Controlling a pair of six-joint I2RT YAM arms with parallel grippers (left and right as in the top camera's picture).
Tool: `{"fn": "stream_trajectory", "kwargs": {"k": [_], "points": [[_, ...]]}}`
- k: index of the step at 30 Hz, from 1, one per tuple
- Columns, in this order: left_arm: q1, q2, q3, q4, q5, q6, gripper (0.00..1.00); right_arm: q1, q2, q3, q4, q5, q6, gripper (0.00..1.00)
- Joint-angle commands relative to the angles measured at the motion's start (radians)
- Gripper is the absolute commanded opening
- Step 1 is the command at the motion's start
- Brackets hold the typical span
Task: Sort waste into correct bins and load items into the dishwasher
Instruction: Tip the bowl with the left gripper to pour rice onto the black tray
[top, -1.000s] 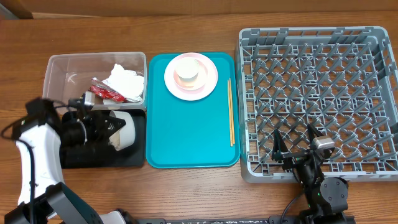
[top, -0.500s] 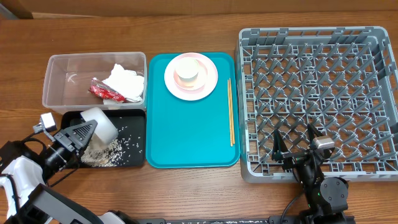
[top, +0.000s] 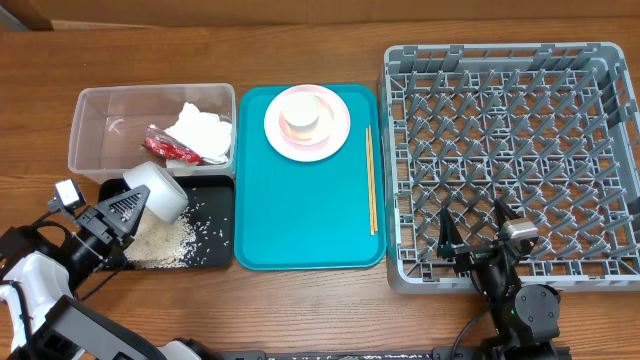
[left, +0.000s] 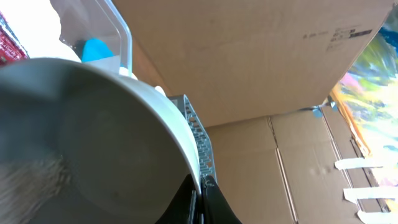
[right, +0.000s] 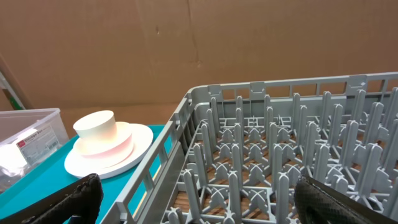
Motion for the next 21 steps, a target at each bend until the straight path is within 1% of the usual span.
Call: {"fn": "stream_trajectory", "kwargs": {"k": [1, 3, 9, 15, 19, 20, 21], "points": [[0.032, -0.016, -0.007, 0.060, 0.048, -0.091, 0.04, 0.003, -0.009, -0.010, 0.007, 0.002, -0.003, 1.00], [0.031, -0.016, -0.007, 0.027, 0.061, -0.103, 0.04, 0.003, -0.009, -0.010, 0.007, 0.002, -0.003, 1.00], [0.031, -0.016, -0.014, 0.031, 0.048, -0.061, 0.04, 0.003, -0.009, -0.010, 0.007, 0.002, -0.003, 1.00], [0.030, -0.016, -0.016, 0.066, 0.059, -0.061, 0.04, 0.003, -0.009, -0.010, 0.007, 0.002, -0.003, 1.00], [0.029, -0.016, -0.016, -0.020, 0.062, -0.074, 0.04, 0.003, -0.009, -0.010, 0.007, 0.002, -0.003, 1.00], [0.029, -0.016, -0.016, -0.030, 0.062, -0.075, 0.04, 0.003, -0.009, -0.010, 0.007, 0.002, -0.003, 1.00], [0.029, -0.016, -0.016, -0.003, 0.061, -0.075, 0.04, 0.003, -0.009, -0.010, 0.007, 0.002, -0.003, 1.00]]}}
